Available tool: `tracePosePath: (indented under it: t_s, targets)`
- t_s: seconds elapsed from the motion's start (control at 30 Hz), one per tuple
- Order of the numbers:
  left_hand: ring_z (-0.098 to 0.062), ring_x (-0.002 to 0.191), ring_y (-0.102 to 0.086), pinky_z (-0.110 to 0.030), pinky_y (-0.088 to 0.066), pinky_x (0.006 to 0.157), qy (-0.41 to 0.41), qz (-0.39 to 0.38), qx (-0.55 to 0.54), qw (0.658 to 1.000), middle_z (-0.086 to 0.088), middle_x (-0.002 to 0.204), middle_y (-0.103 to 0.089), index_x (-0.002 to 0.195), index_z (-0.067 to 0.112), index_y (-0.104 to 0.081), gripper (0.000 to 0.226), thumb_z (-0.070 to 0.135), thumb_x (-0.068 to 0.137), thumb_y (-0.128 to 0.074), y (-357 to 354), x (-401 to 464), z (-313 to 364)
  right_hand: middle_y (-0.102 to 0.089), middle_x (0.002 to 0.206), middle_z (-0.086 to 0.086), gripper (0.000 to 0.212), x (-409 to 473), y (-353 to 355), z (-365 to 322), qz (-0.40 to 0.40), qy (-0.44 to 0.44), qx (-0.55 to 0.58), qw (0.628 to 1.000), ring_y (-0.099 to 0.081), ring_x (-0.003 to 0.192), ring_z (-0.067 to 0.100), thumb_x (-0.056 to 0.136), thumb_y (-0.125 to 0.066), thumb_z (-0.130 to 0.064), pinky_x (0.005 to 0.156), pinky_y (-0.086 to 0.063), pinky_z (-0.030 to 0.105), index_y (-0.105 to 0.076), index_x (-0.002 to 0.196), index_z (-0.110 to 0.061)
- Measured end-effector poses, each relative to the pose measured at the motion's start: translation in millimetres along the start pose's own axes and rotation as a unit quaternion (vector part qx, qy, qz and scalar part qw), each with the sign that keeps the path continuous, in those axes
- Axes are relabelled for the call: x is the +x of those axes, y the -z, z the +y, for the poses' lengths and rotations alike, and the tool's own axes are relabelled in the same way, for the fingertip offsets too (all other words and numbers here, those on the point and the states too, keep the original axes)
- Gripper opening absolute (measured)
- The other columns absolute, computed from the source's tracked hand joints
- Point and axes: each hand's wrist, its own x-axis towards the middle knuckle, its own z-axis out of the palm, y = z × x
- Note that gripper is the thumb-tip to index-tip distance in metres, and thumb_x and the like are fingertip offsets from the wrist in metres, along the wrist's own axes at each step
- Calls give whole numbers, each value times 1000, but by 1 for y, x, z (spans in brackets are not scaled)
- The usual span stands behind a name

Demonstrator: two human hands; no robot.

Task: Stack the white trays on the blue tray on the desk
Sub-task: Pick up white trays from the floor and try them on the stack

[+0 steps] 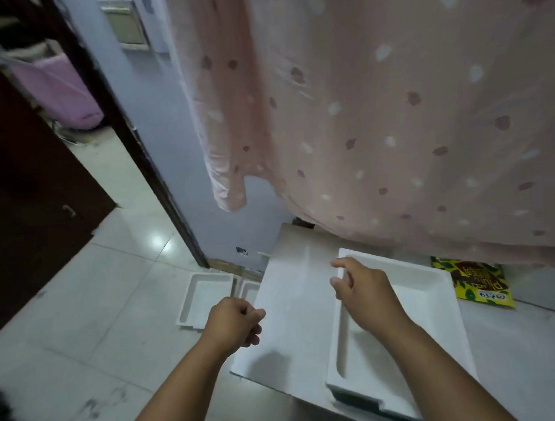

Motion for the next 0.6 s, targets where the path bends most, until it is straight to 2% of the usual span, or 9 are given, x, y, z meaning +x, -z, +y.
tracePosePath:
  t_s: [0.07, 0.13, 0.2, 0.27, 0.33, 0.4, 0.47, 0.6]
  targets:
    - [-21, 48, -68, -35, -59, 56, -2, 13, -4, 1000, -11, 62, -72, 73, -4, -67, 40, 30, 94, -65, 33, -5, -25, -63, 71, -7, 21, -4, -30, -27, -10, -3, -6, 1000, -69, 75, 12, 97, -59, -30, 68, -51, 25, -66, 117, -31]
    - [-18, 42, -60, -30, -54, 48, 0, 20, 9, 1000, -9, 56, -67, 70, 0, -68, 47, 39, 95, -61, 72, -11, -56, -65, 69, -7, 12, -10, -68, -61, 7, -5, -11, 1000, -67, 71, 14, 97, -58, -31, 62, -47, 23, -70, 101, -31]
    - [-17, 40, -54, -24, -46, 47, 6, 28, 18, 999, -4, 50, -62, 62, 4, -65, 53, 46, 94, -58, 107, -15, -84, -66, 67, -7, 17, -20, -104, -91, 7, -5, -18, 1000, -66, 67, 14, 98, -56, -30, 61, -48, 24, -69, 87, -28]
    - [-17, 43, -52, -23, -45, 50, 14, 50, 18, 998, -2, 51, -61, 63, 1, -66, 56, 47, 95, -57, 145, -17, -119, -66, 66, -6, 24, -32, -147, -124, -29, 1, -42, 999, -64, 65, 13, 99, -55, -35, 64, -53, 29, -66, 80, -25]
    - [-17, 49, -55, -25, -47, 55, 30, 72, -4, 997, -2, 60, -65, 77, -2, -70, 47, 39, 96, -57, 180, -15, -157, -63, 64, -4, 35, -41, -184, -158, -72, 25, -77, 994, -61, 62, 13, 98, -54, -44, 64, -52, 34, -60, 71, -22]
    - [-16, 54, -60, -25, -49, 56, 49, 77, -44, 995, -5, 68, -68, 82, 5, -72, 32, 29, 96, -56, 195, -17, -177, -59, 61, -3, 43, -46, -197, -175, -87, 35, -94, 991, -55, 59, 14, 97, -54, -48, 59, -47, 33, -53, 64, -21]
    - [-15, 52, -60, -25, -50, 58, 71, 83, -74, 991, -4, 63, -67, 77, 9, -72, 32, 30, 96, -57, 219, -20, -200, -58, 61, -3, 42, -45, -218, -198, -103, 37, -102, 989, -54, 59, 14, 96, -56, -47, 58, -45, 31, -51, 64, -21]
    - [-13, 43, -56, -24, -44, 54, 91, 99, -65, 989, -5, 50, -65, 66, 8, -70, 53, 49, 95, -54, 248, -10, -218, -62, 73, -5, 22, -26, -243, -218, -113, 19, -94, 989, -59, 68, 14, 92, -64, -38, 62, -49, 31, -55, 78, -24]
